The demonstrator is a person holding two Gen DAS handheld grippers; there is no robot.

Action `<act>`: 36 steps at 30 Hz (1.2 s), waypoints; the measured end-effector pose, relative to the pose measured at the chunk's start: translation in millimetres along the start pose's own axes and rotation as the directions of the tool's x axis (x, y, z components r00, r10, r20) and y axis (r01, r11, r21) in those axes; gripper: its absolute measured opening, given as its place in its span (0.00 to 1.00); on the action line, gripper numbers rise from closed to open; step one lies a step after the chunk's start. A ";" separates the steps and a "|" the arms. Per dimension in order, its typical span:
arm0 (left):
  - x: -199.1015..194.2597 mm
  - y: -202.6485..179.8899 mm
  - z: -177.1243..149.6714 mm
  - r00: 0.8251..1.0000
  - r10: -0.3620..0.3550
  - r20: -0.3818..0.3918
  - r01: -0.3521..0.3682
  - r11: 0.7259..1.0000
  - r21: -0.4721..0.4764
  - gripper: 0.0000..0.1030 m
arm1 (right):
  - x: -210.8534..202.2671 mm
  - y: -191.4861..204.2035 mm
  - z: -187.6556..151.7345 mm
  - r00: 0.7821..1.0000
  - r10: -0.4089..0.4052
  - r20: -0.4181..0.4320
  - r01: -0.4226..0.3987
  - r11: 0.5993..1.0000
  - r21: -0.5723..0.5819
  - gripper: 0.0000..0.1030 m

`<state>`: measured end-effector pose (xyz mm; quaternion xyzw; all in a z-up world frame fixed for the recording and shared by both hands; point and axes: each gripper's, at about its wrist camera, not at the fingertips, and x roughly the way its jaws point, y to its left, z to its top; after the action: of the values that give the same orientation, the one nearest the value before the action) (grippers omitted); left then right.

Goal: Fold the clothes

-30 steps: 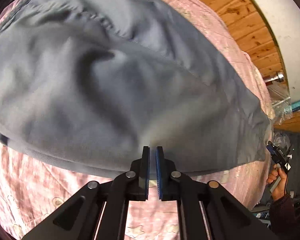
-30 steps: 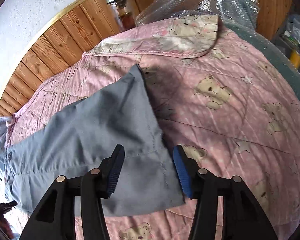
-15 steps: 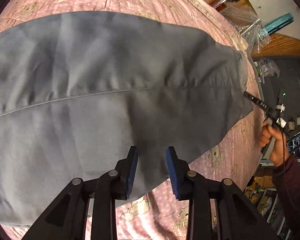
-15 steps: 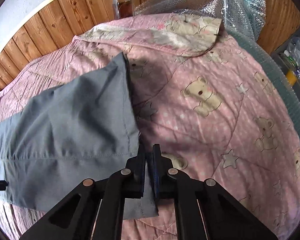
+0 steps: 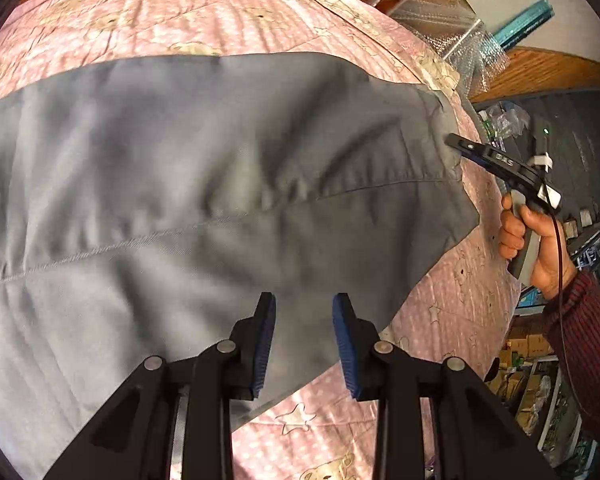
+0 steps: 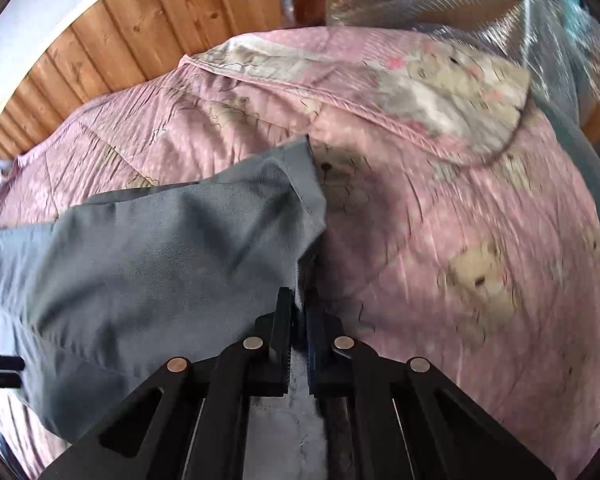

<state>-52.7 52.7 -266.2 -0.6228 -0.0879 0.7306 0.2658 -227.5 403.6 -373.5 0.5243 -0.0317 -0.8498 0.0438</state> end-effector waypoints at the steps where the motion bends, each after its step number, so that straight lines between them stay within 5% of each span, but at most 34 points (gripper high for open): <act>1: 1.0 -7.0 6.6 1.000 -0.009 0.009 0.009 1.000 -0.004 0.31 | 0.2 -0.4 7.8 1.000 -0.006 0.014 0.006 1.000 -0.016 0.02; 8: 48.5 -52.7 40.2 1.000 -0.017 -0.025 0.018 0.999 0.049 0.31 | -3.2 -10.8 23.4 1.000 0.025 0.012 -0.025 0.999 -0.045 0.03; 13: 71.8 -49.7 45.7 0.999 -0.013 -0.037 0.014 1.000 0.021 0.34 | -42.0 -39.8 2.5 0.989 0.095 0.111 -0.111 0.982 0.152 0.27; 15: 71.8 -51.4 54.4 0.998 -0.022 -0.053 0.021 1.000 -0.016 0.34 | -70.5 -56.4 -20.5 0.971 0.157 0.182 -0.201 0.944 0.262 0.49; 17: 70.9 -61.5 67.1 0.997 -0.072 -0.022 0.072 0.997 -0.017 0.34 | -86.5 -62.5 -40.9 0.963 0.206 0.171 -0.250 0.923 0.294 0.50; 21: 99.8 -77.3 94.5 0.997 -0.055 -0.047 0.056 0.998 0.021 0.41 | -86.6 -45.0 -93.9 0.971 0.231 0.066 -0.240 0.921 0.308 0.50; 24: 118.6 -75.7 108.0 0.997 -0.023 -0.076 0.022 1.000 -0.011 0.42 | -103.1 -21.7 -102.9 0.976 0.199 0.088 -0.215 0.943 0.253 0.49; 26: 120.7 -80.7 114.9 0.994 -0.027 -0.105 0.025 1.000 -0.016 0.42 | -118.5 -7.5 -108.4 0.989 0.131 0.074 -0.143 0.969 0.201 0.41; 27: 120.9 -83.9 118.0 0.993 -0.034 -0.114 0.032 0.999 -0.016 0.42 | -120.7 -1.9 -106.2 0.994 0.086 0.063 -0.095 0.981 0.167 0.24; 30: 118.2 -104.5 131.3 0.988 -0.091 -0.124 0.089 0.996 -0.017 0.42 | -127.7 11.2 -100.5 0.999 -0.008 0.048 0.005 0.998 0.069 0.13; 36: 107.2 -173.0 174.3 0.977 -0.173 -0.124 0.183 0.980 0.074 0.44 | -148.5 50.9 -102.1 0.979 -0.155 0.130 0.172 0.977 -0.127 0.11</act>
<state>-180.2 287.3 -242.8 -0.6420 -0.0963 0.6695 0.3610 -67.8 368.2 -282.3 0.4691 0.0678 -0.8805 0.0079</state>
